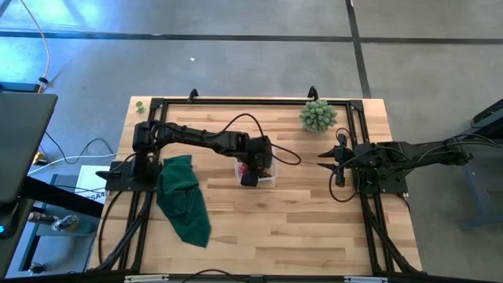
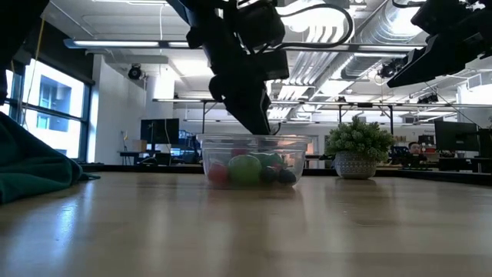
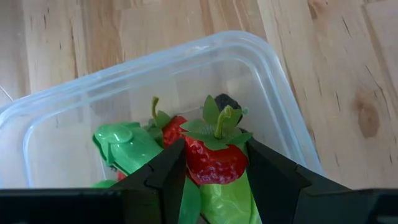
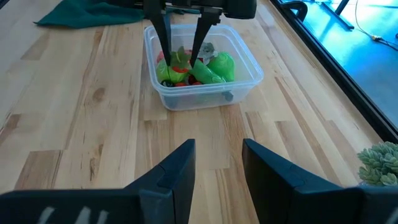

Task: Pick and placing Produce into tupperware
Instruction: Put the strawberry into the transparent bin, then return to Home Position

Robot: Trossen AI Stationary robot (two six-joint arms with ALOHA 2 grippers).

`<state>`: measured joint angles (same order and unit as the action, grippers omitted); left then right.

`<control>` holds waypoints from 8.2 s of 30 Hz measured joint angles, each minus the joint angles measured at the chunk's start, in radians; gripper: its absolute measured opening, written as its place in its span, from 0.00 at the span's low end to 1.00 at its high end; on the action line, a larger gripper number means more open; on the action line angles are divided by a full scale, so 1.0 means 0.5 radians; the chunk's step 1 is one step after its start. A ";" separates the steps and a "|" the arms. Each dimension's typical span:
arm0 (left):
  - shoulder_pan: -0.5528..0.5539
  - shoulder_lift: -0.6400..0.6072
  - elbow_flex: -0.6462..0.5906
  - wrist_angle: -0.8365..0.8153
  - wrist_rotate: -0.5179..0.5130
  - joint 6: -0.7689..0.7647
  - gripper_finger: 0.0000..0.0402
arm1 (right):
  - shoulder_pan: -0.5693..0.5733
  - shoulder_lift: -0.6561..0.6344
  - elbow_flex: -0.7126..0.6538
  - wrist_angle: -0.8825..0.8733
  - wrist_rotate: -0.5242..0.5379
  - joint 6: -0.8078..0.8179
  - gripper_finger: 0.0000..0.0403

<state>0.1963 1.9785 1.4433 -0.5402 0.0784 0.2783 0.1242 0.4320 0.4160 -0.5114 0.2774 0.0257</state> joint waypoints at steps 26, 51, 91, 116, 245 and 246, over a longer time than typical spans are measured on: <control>0.002 -0.074 0.027 -0.058 0.080 0.024 0.64 | 0.001 0.000 0.001 -0.001 0.000 0.000 0.31; -0.196 -1.237 0.127 -0.321 -0.147 0.143 0.02 | 0.000 -0.001 0.001 0.001 0.002 0.000 0.31; -0.537 -3.136 -1.028 0.158 -0.829 0.121 0.05 | 0.000 -0.001 0.000 0.000 0.000 0.000 0.31; -0.538 -3.940 -1.287 0.132 -0.826 0.216 0.01 | 0.000 0.000 0.000 0.000 0.000 0.000 0.31; -0.537 -3.938 -2.868 1.190 -0.682 -0.343 0.01 | 0.001 -0.851 0.002 0.287 0.103 0.369 0.31; -0.538 -3.938 -2.868 1.190 -0.682 -0.343 0.01 | 0.001 -0.851 0.002 0.213 0.101 0.401 0.31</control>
<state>-0.0727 0.0093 0.0093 0.0548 -0.2626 0.1070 0.1246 0.0067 0.4168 -0.4050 0.3278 0.2264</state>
